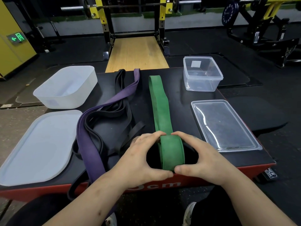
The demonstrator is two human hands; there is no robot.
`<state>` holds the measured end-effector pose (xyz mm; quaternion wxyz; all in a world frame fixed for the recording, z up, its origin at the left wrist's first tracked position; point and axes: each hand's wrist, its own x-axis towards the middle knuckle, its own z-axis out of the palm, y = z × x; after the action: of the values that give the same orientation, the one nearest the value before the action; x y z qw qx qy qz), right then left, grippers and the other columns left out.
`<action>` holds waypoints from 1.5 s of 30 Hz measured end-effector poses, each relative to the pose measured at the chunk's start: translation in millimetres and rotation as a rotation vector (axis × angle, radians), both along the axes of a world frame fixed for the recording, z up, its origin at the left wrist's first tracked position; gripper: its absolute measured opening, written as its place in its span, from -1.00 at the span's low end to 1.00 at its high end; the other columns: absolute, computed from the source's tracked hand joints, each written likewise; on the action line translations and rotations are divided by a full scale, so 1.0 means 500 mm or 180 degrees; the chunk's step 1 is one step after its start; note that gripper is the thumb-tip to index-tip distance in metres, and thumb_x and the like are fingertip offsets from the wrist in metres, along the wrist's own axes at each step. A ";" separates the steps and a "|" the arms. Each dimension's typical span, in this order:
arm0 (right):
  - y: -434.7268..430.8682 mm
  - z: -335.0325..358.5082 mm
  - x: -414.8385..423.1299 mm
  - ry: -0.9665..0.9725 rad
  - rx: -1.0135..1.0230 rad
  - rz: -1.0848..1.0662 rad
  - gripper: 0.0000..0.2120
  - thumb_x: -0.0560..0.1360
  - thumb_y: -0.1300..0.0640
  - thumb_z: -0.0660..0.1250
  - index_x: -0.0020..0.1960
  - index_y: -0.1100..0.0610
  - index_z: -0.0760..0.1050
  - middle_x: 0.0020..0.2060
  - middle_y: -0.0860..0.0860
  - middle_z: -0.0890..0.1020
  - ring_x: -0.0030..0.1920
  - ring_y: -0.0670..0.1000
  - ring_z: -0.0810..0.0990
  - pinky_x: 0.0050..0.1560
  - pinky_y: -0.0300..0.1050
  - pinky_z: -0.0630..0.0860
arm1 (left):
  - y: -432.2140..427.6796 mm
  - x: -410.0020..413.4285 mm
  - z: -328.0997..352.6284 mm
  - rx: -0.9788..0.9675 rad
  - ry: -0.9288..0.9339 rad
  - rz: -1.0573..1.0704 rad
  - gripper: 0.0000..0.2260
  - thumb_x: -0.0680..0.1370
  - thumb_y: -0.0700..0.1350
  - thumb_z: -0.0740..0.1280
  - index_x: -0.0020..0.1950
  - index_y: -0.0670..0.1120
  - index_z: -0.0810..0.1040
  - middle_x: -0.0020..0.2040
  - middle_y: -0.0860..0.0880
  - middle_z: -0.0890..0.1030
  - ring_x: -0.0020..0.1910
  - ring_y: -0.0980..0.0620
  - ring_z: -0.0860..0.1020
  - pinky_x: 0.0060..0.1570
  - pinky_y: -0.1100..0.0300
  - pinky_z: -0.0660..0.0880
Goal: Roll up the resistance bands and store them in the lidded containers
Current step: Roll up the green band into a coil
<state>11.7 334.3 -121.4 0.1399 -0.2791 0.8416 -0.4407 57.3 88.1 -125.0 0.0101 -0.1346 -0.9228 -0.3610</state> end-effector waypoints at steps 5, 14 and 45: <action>-0.002 0.002 0.000 0.0028 0.0214 0.0111 0.01 0.25 -0.32 0.60 0.56 -0.43 0.12 0.47 -0.36 0.38 0.52 -0.25 0.30 0.53 0.04 0.32 | -0.002 -0.005 0.002 0.0206 0.0010 0.0184 -0.13 0.22 0.35 0.53 0.49 0.26 0.33 0.35 0.29 0.36 0.43 0.28 0.30 0.42 0.29 0.29; -0.002 -0.002 0.000 0.0043 0.0088 0.0010 -0.05 0.29 -0.41 0.54 0.58 -0.21 0.27 0.43 -0.28 0.44 0.48 -0.17 0.40 0.47 0.07 0.40 | 0.001 0.002 0.006 -0.0060 -0.0047 0.0068 -0.05 0.22 0.32 0.59 0.52 0.29 0.22 0.40 0.28 0.32 0.46 0.26 0.25 0.46 0.24 0.26; -0.004 0.008 0.005 0.0068 0.0059 0.0128 -0.05 0.26 -0.32 0.59 0.55 -0.35 0.23 0.42 -0.39 0.40 0.47 -0.30 0.34 0.44 -0.16 0.33 | 0.008 0.010 0.023 0.0181 -0.0260 0.0113 -0.16 0.28 0.23 0.58 0.50 0.26 0.32 0.36 0.32 0.38 0.41 0.34 0.31 0.41 0.29 0.32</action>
<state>14.1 332.4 -117.5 0.1423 -0.2993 0.8413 -0.4270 62.2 92.2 -113.5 -0.0173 -0.1030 -0.9140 -0.3920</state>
